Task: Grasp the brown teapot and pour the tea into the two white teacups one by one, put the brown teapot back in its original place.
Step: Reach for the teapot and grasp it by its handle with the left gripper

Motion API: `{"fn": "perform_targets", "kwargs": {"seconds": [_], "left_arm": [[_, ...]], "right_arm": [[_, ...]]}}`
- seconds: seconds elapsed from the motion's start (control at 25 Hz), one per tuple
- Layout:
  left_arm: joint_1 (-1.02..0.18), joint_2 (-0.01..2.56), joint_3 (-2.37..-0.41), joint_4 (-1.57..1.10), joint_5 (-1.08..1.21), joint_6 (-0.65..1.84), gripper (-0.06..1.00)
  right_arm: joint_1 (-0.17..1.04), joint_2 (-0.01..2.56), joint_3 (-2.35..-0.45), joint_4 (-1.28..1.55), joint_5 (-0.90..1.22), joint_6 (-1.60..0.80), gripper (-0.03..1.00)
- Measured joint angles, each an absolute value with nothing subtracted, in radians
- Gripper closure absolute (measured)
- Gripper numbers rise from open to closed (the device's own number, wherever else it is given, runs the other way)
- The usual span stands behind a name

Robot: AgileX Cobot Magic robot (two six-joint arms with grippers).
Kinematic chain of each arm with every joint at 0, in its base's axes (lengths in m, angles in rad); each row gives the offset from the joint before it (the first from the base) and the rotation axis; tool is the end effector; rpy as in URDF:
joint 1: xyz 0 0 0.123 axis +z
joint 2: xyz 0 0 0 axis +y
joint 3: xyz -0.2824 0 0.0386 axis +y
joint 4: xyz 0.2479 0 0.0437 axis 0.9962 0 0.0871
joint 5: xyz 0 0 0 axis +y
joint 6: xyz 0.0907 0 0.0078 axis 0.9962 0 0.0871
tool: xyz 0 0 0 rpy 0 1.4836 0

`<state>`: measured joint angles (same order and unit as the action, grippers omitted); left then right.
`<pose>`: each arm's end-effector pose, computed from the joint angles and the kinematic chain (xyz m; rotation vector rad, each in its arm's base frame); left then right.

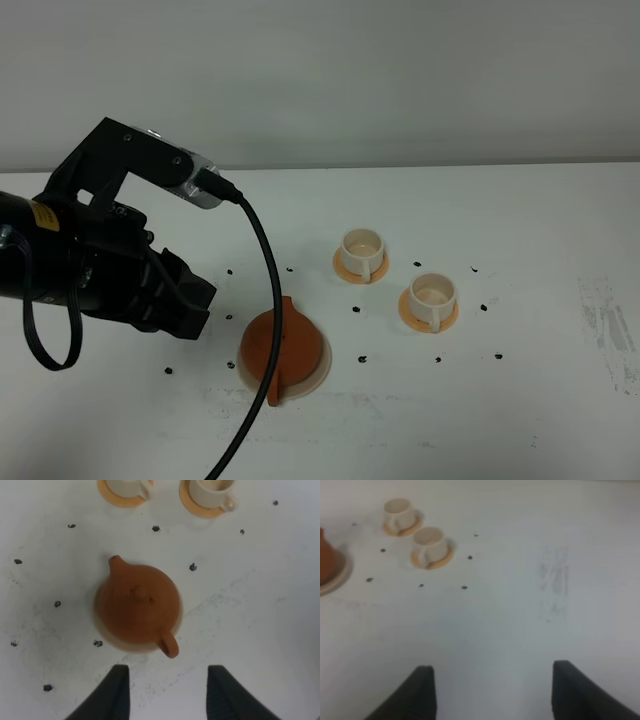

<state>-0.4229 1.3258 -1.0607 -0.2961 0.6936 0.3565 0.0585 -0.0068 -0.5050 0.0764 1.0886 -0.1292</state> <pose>0.2471 -0.1298 0.3163 0.7421 2.3170 -0.3618 -0.0081 0.0057 0.2765 -0.1982 2.0488 0.0479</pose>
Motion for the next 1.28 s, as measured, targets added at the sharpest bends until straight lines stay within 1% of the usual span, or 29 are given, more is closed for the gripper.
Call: {"fn": "perform_targets", "kwargs": {"seconds": [0.4,0.64,1.28], "left_arm": [[-0.423,1.326,-1.061,-0.318,0.744,0.355,0.55],[-0.423,1.326,-1.061,-0.318,0.764,0.354,0.55],[-0.423,1.326,-1.061,-0.318,0.777,0.354,0.55]], "right_arm": [[0.056,-0.007,-0.505,0.089,1.087,-0.111,0.45],[-0.013,-0.007,-0.505,0.089,1.086,-0.108,0.45],[-0.019,-0.007,-0.505,0.117,1.086,-0.108,0.45]]}}
